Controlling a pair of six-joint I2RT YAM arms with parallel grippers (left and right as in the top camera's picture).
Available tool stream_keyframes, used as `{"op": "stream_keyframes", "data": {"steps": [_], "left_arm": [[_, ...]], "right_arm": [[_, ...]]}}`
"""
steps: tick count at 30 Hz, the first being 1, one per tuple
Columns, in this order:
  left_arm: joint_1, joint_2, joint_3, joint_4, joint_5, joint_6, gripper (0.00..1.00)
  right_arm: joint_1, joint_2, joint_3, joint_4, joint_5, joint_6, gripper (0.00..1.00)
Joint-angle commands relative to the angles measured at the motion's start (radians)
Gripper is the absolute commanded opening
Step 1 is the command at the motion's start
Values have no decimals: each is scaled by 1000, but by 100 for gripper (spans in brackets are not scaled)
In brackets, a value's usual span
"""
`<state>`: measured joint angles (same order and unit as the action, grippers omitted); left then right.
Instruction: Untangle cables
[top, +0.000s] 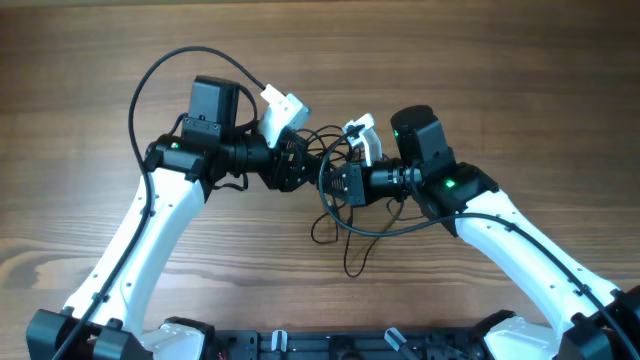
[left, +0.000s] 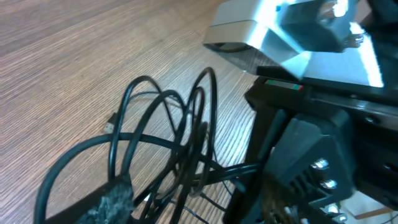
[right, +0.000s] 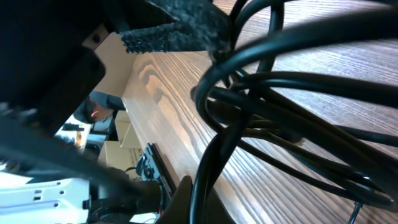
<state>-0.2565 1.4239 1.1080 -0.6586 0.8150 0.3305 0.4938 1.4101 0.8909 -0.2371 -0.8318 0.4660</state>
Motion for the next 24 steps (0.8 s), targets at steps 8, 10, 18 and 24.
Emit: {"op": "stream_keyframes", "data": {"steps": [8,10,18,24], "left_arm": [[-2,-2,5,-13,-57,-23,68],[7,-7,5,-4,-43,-51,68],[16,-21,5,-4,-5,-46,67],[16,-22,5,-11,71,88,61]], "right_arm": [[-11,6,17,9,-59,12,4],[-24,6,17,8,-60,35,4],[-49,6,17,1,-110,33,4],[-49,6,17,-3,-126,31,4]]}}
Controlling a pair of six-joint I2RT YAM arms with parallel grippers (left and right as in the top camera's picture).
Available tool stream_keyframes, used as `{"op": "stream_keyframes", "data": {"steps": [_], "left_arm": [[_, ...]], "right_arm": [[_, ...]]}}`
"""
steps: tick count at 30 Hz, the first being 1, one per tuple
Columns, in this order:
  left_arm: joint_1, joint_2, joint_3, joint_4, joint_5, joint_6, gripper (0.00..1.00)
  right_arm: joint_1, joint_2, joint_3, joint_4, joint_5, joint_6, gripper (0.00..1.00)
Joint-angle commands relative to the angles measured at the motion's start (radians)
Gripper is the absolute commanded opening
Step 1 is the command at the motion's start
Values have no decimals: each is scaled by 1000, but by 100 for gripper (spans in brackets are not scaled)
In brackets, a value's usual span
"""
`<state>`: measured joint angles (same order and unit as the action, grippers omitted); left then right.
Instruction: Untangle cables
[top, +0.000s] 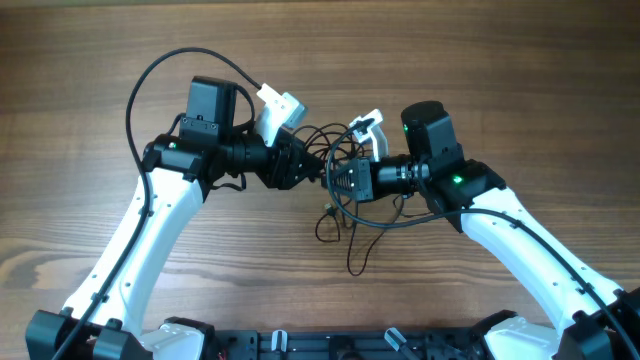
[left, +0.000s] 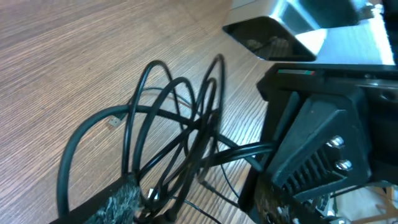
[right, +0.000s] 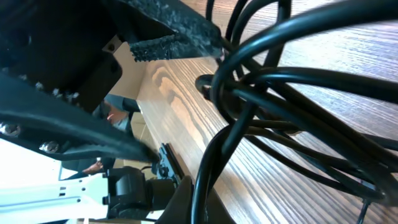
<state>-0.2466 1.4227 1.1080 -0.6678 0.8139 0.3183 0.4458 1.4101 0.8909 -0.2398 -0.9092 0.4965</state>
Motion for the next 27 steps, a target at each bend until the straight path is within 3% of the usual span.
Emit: {"op": "stream_keyframes", "data": {"steps": [1,10,14,21,27], "left_arm": [[6,-21,5,-2,68,126,61],[6,-20,5,5,38,241,64],[6,-20,5,4,33,255,54],[4,-20,5,-19,-13,256,49],[-15,-19,5,-89,-16,364,40]], "right_arm": [[-1,6,17,0,-72,-10,4],[-1,6,17,-8,-171,-78,4],[-1,6,17,-7,-208,-80,4],[-2,6,17,-7,-279,-112,4],[-2,6,17,-4,-323,-113,4]]}}
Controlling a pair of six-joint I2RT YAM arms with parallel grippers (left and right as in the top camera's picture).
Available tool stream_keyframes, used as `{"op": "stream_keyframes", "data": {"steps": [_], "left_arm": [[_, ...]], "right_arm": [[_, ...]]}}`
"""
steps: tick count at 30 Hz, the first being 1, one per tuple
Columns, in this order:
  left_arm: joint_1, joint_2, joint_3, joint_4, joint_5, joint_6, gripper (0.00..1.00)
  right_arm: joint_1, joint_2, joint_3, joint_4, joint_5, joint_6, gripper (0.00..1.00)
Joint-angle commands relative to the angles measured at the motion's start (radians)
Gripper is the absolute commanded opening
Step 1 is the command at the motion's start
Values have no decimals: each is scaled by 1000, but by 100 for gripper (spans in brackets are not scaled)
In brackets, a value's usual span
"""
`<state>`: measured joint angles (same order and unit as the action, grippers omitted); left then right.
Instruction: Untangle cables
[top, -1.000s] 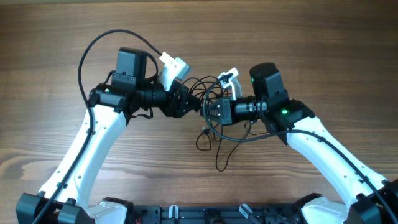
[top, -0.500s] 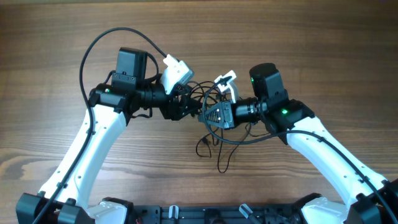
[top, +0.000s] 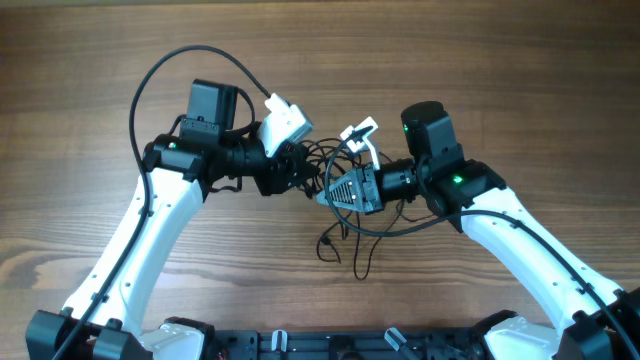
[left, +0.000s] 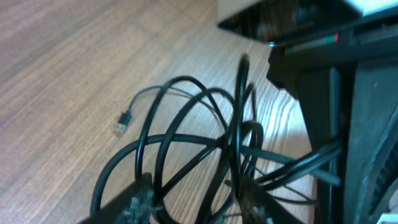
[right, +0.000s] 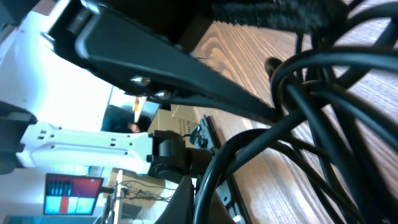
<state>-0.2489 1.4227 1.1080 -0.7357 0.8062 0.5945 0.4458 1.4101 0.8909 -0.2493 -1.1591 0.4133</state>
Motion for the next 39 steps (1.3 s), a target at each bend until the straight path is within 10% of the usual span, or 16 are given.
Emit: {"op": "stream_keyframes", "data": {"steps": [1,21,29,34,39], "left_arm": [[-13,-19,5,-25,-8,93,39],[-102,44,5,-27,-27,124,37],[-103,82,5,148,-27,-88,46],[-103,117,5,206,-73,-169,4],[-81,143,5,206,-552,-413,4]], "right_arm": [[-3,6,17,5,-73,-30,4],[-68,6,17,5,-115,-18,4],[-68,6,17,5,-122,-17,5],[-68,6,17,5,-121,-17,4],[-84,6,17,-55,45,20,4]]}}
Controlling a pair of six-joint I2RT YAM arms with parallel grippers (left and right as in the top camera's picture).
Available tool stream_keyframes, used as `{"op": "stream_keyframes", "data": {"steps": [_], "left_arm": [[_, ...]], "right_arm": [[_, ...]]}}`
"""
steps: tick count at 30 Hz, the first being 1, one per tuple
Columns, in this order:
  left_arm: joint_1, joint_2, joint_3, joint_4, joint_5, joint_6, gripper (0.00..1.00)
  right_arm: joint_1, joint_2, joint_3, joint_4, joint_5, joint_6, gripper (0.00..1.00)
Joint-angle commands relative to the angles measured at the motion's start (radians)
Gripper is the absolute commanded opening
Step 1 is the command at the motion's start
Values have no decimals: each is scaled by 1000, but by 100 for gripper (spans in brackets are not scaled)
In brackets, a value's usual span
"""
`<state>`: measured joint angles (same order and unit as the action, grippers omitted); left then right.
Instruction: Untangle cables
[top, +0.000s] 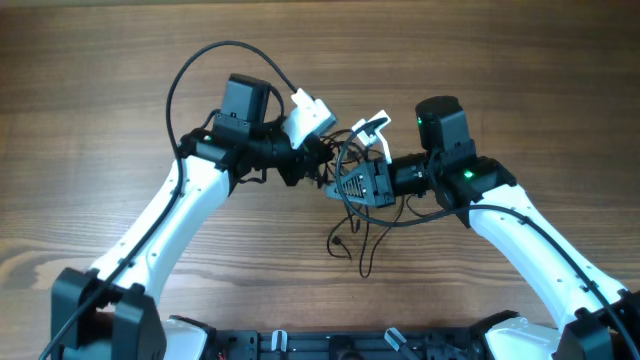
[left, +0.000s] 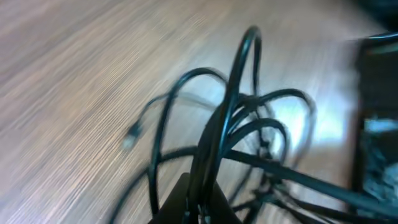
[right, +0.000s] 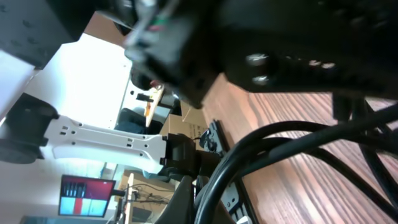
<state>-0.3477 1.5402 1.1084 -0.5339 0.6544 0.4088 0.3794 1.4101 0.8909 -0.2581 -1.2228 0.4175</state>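
A tangle of black cables (top: 347, 152) hangs between my two grippers at mid-table, and its loose ends (top: 362, 262) trail toward the front edge. My left gripper (top: 318, 165) meets the bundle from the left. In the left wrist view, the left gripper (left: 199, 208) is shut on a few strands, with loops (left: 239, 93) fanning beyond it and a small plug (left: 132, 140) lying on the wood. My right gripper (top: 338, 186) meets the bundle from the right. In the right wrist view, the right gripper (right: 200, 199) is shut on a thick black cable (right: 261, 143).
The table is brown wood (top: 100, 60). The two grippers nearly touch, and the left arm's body (right: 298, 43) fills the top of the right wrist view. The left arm's own supply cable (top: 200, 60) arches over its elbow.
My left gripper, then open around the cable loops, is now shut on several strands. The left arm has shifted right, closer to the right gripper. The right gripper still holds its cable.
At first my left gripper was open beside the loops while the right gripper held a thick cable. The bundle was then lifted and spread, and later the loops lay between the open left fingers. Now both grippers are shut on the bundle.
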Motion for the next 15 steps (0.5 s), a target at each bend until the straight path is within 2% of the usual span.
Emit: {"op": "stream_keyframes", "data": {"steps": [1,4,7,10,15], "left_arm": [[34,24,4,5,-489,-283,4],[115,8,5,11,-646,-450,4],[235,-3,4,11,-646,-610,4],[343,-3,4,10,-569,-709,4],[489,-3,4,4,-347,-713,4]], "right_arm": [[-28,6,17,-95,211,26,4],[-72,6,17,-300,641,107,4],[-132,6,17,-454,940,141,4],[-215,6,17,-516,1016,117,4],[-354,6,17,-528,1004,41,4]]}}
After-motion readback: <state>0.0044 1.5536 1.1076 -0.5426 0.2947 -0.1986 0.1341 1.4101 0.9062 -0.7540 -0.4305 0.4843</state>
